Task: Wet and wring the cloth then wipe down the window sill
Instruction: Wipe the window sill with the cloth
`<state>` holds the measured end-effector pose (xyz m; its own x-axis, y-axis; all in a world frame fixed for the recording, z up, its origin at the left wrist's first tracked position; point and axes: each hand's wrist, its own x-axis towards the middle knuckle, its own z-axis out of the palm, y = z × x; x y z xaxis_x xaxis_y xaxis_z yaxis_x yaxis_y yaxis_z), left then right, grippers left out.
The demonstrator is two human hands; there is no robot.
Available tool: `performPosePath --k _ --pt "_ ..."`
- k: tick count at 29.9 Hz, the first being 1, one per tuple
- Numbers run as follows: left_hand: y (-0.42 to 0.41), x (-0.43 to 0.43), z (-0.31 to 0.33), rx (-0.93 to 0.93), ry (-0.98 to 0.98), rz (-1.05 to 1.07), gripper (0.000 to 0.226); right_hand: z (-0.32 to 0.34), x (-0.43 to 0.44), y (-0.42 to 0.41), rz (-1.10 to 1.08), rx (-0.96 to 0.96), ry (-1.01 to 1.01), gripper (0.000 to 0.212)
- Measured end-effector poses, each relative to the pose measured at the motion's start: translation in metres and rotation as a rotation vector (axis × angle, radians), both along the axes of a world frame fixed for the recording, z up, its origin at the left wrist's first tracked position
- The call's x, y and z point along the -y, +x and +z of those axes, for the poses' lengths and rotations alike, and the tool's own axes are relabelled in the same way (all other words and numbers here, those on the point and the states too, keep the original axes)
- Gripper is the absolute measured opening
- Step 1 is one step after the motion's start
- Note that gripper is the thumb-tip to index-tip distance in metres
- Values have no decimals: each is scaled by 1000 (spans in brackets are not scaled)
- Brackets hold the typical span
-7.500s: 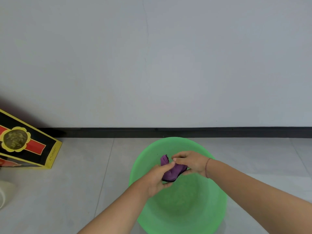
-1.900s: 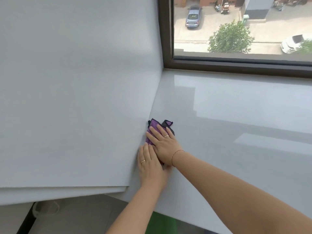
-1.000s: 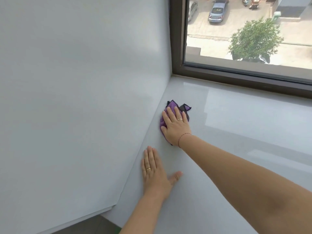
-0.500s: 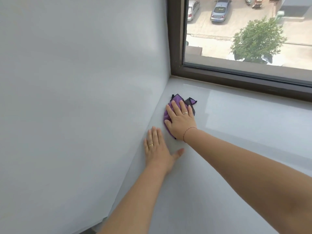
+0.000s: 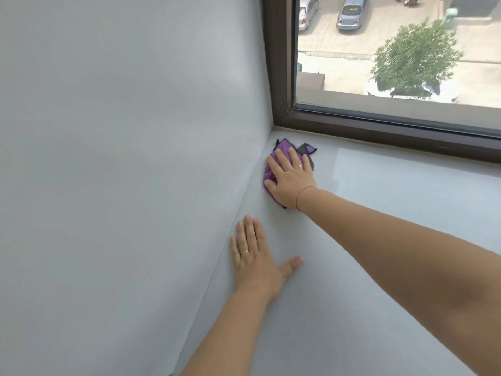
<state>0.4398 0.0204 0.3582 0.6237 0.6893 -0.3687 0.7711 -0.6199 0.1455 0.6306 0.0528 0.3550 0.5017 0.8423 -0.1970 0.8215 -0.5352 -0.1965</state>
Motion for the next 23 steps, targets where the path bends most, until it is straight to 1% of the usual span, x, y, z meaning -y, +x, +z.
performPosePath --k 3,5,7,9,11,13,15,16,18,20,21,23 --pt "4 -1 4 -26 -23 8 119 -2 3 -13 180 -10 25 62" --pt "7 -2 9 -44 -31 11 119 2 6 1 226 -8 27 62" --pt "14 -6 15 -25 6 -17 110 5 8 20 190 4 28 63" --pt "25 -14 20 41 73 -104 94 7 11 39 101 15 32 64" --pt "36 -22 18 81 128 -194 83 6 12 44 5 37 40 64" --pt "43 -24 11 79 138 -241 78 4 8 37 -119 36 43 63" --pt "44 -23 0 77 162 -245 76 3 -1 24 -217 13 56 62" --pt "43 -22 -4 77 191 -244 75 3 -4 19 -207 11 66 61" --pt "43 -23 -10 90 224 -242 77 2 -5 18 -86 19 88 61" --pt "44 -24 -13 110 214 -238 77 2 3 30 27 21 88 62" --pt "44 -24 -14 118 208 -238 77 2 10 40 36 26 88 62" --pt "43 -23 -14 122 214 -245 76 2 26 59 -52 45 104 62"
